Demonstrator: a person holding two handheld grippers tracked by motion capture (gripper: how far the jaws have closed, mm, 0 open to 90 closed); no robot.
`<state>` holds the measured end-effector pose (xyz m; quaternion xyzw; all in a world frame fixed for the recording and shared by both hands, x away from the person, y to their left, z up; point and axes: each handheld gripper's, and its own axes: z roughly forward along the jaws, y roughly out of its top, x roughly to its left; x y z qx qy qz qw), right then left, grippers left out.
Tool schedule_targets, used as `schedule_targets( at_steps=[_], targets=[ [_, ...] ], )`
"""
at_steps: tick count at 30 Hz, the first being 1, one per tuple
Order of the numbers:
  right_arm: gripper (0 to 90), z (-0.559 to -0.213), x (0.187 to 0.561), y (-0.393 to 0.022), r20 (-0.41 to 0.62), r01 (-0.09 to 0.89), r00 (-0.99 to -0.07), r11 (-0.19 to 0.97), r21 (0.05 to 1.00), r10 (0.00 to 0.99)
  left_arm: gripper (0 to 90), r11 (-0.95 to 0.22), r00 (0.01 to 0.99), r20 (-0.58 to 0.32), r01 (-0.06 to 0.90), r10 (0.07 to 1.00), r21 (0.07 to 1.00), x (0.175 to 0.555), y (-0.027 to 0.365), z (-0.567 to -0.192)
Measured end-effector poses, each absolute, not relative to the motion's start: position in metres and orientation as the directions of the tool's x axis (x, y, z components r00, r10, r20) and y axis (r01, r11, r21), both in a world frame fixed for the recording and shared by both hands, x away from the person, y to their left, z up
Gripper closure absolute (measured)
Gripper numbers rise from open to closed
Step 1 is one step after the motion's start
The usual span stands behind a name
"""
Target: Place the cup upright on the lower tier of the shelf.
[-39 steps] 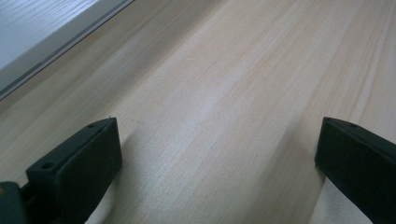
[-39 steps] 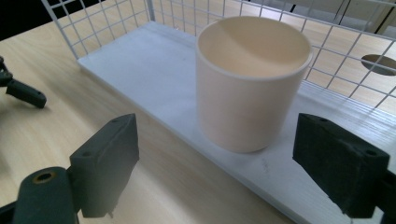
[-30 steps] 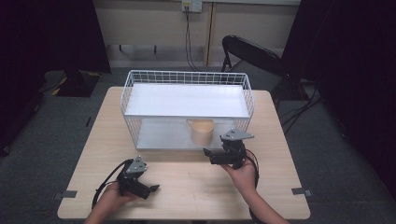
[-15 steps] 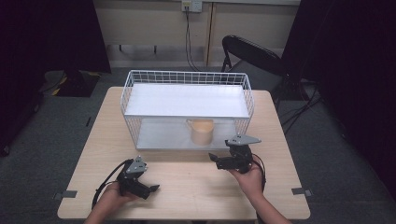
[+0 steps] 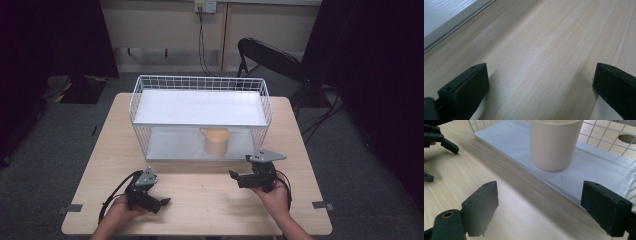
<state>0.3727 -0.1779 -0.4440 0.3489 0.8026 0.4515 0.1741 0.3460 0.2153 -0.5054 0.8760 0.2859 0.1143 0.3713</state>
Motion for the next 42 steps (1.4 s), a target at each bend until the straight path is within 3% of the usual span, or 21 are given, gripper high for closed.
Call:
schedule_targets(
  at_steps=[35, 42],
  targets=[
    [14.8, -0.465, 0.351, -0.229, 0.008, 0.393, -0.718, 0.396, 0.830, 0.696, 0.0, -0.561, 0.810, -0.011, 0.416, 0.586, 0.716, 0.346, 0.215, -0.505],
    [15.1, -0.473, 0.348, -0.238, 0.010, 0.383, -0.755, 0.429, 0.818, 0.656, 0.0, -0.562, 0.811, -0.011, 0.415, 0.585, 0.715, 0.346, 0.215, -0.505]
  ],
)
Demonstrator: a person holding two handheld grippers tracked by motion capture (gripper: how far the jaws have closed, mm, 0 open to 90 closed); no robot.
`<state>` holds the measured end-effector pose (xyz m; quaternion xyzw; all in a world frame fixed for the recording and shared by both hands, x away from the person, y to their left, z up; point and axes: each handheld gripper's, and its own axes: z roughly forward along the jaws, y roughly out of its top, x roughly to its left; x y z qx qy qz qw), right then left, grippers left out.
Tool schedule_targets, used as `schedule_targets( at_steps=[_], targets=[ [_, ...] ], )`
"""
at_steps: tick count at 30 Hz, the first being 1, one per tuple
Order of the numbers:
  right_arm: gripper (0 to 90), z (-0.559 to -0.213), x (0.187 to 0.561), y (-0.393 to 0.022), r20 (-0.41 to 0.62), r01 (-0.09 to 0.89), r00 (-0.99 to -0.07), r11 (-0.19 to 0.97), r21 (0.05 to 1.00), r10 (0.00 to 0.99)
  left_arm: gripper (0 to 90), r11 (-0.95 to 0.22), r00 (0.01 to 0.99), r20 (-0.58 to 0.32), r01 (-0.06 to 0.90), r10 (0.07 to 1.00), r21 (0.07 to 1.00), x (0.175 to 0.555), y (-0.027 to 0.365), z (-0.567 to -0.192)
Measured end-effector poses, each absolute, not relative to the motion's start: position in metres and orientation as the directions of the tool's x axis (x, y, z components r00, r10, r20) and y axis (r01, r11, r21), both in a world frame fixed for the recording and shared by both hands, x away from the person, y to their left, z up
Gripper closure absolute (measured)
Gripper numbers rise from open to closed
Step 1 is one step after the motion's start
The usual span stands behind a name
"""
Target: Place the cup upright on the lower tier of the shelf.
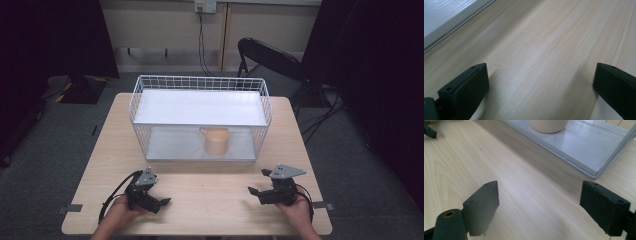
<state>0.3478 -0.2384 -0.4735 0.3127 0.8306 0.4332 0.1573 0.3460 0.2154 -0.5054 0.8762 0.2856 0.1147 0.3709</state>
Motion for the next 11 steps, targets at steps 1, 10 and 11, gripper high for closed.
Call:
schedule_targets(
  at_steps=[1, 10, 11],
  targets=[
    [15.1, -0.4742, 0.3477, -0.2394, 0.010, 0.385, -0.757, 0.433, 0.815, 0.653, 0.0, -0.561, 0.810, -0.011, 0.416, 0.586, 0.716, 0.3460, 0.2153, -0.5054],
    [14.9, -0.4804, 0.3478, -0.2430, 0.028, 0.395, -0.765, 0.434, 0.810, 0.644, 0.0, -0.561, 0.810, -0.012, 0.416, 0.586, 0.716, 0.3460, 0.2153, -0.5054],
    [14.8, -0.4809, 0.3477, -0.2427, 0.027, 0.393, -0.766, 0.435, 0.810, 0.642, 0.0, -0.561, 0.810, -0.012, 0.416, 0.586, 0.716, 0.3460, 0.2153, -0.5054]
  ],
)
